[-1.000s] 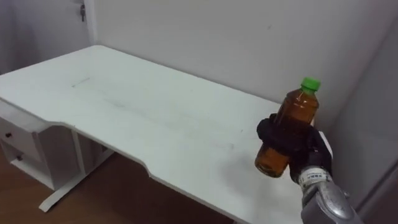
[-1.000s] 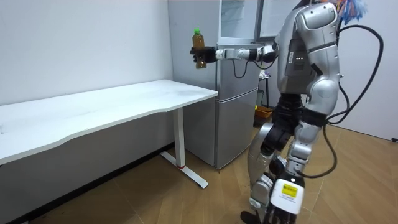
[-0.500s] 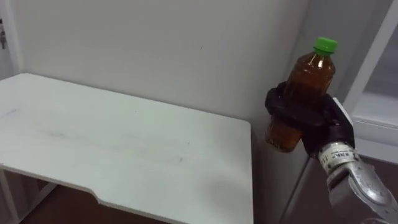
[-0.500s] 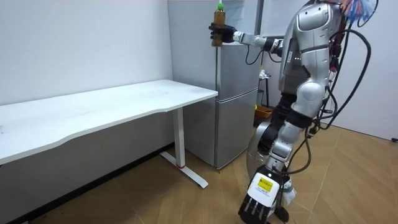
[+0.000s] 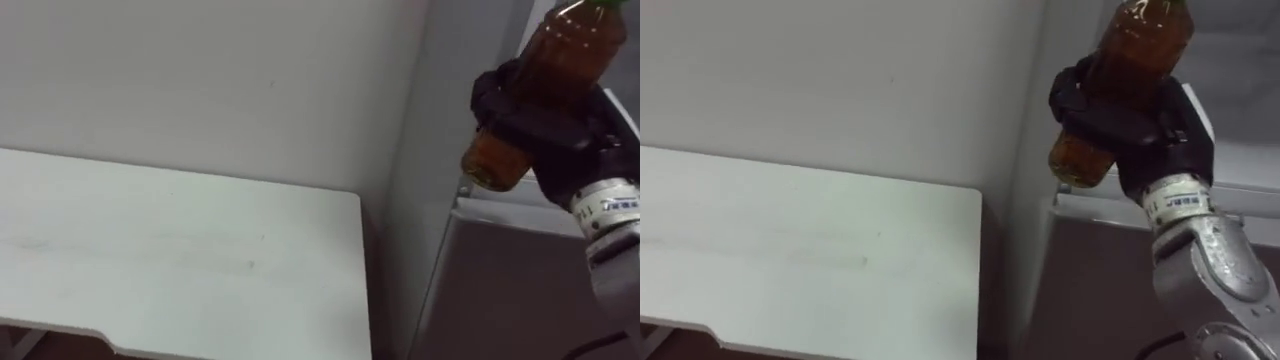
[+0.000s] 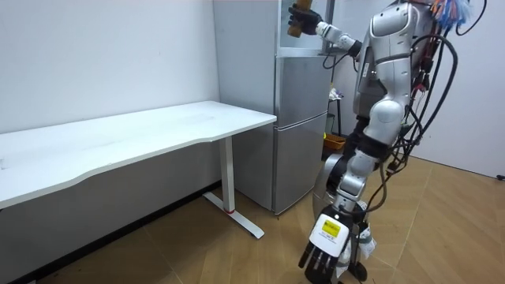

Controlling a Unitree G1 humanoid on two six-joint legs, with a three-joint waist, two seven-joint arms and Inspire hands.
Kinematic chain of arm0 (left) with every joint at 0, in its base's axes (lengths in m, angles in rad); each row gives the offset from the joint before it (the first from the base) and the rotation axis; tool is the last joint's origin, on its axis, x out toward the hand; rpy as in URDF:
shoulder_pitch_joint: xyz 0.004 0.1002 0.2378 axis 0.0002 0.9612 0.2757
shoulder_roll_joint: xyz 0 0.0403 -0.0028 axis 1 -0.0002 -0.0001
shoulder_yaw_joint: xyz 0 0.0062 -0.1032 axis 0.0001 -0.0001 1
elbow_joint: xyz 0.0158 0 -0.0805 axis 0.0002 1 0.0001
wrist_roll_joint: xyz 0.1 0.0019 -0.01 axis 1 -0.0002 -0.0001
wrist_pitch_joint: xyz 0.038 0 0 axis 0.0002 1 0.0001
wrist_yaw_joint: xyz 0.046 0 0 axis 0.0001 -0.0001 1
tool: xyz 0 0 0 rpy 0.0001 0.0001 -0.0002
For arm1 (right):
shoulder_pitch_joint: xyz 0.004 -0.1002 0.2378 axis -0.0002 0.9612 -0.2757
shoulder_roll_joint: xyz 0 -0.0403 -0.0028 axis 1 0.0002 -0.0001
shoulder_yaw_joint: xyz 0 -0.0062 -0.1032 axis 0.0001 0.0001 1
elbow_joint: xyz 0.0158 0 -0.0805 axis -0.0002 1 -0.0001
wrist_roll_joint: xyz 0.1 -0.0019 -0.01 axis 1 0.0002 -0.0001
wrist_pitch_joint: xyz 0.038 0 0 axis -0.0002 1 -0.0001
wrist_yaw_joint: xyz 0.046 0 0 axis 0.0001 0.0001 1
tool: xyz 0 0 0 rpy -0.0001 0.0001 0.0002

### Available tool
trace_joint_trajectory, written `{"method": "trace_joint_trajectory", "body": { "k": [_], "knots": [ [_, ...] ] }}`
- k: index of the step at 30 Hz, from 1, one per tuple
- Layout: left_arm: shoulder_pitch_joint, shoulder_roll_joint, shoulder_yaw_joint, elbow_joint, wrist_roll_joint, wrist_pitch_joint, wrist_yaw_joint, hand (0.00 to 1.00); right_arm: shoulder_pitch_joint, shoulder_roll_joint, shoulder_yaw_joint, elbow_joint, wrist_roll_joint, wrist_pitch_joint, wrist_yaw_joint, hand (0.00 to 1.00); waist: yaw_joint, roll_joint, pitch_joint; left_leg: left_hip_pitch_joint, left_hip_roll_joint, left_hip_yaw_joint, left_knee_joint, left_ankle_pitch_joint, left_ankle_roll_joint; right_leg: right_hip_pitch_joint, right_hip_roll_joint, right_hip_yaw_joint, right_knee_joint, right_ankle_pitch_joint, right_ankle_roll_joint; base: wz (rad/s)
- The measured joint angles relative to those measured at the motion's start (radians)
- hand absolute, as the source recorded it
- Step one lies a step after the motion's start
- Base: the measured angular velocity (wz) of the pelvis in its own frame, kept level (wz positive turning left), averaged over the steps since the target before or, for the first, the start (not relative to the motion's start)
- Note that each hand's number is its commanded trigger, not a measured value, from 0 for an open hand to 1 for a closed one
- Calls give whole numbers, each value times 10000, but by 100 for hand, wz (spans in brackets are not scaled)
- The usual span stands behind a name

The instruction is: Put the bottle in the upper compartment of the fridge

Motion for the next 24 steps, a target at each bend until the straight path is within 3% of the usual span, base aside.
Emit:
{"method": "trace_joint_trajectory", "body": {
  "k": [6, 13, 20, 21, 24],
  "knots": [
    [11, 1, 195, 36, 14, -36, 5, 0, 168, -126, -794, -8, 61, 19, -311, 100, -284, -83, -2, 75, 72, 192, 29, -59, -52, 1, 67, 236, 7, 1, -8, -11],
    [76, -24, 598, 32, 475, -24, -11, 0, 189, -126, -2118, -1, -45, 22, -457, 100, -643, 53, 10, 78, 109, 264, 108, -121, -85, -15, 77, 161, -13, -35, -54, -4],
    [136, -17, 620, 27, 587, -45, -28, 0, 190, -127, -2432, 256, -39, 22, -847, 100, -789, 11, 28, 92, 129, 272, 121, -142, -142, -19, 111, 230, -19, -139, -125, 0],
    [142, -16, 637, 34, 587, -46, -28, 0, 189, -129, -2434, 358, -47, 22, -848, 100, -775, -80, 66, 82, 132, 271, 121, -148, -154, -37, 120, 240, -16, -179, -127, 0],
    [151, -12, 896, 56, 781, -59, -25, 0, 188, -133, -2434, 704, -323, 22, -856, 100, -711, -169, 24, 35, 136, 268, 101, -136, -154, -124, 130, 231, 12, -220, -138, 0]
  ]
}}
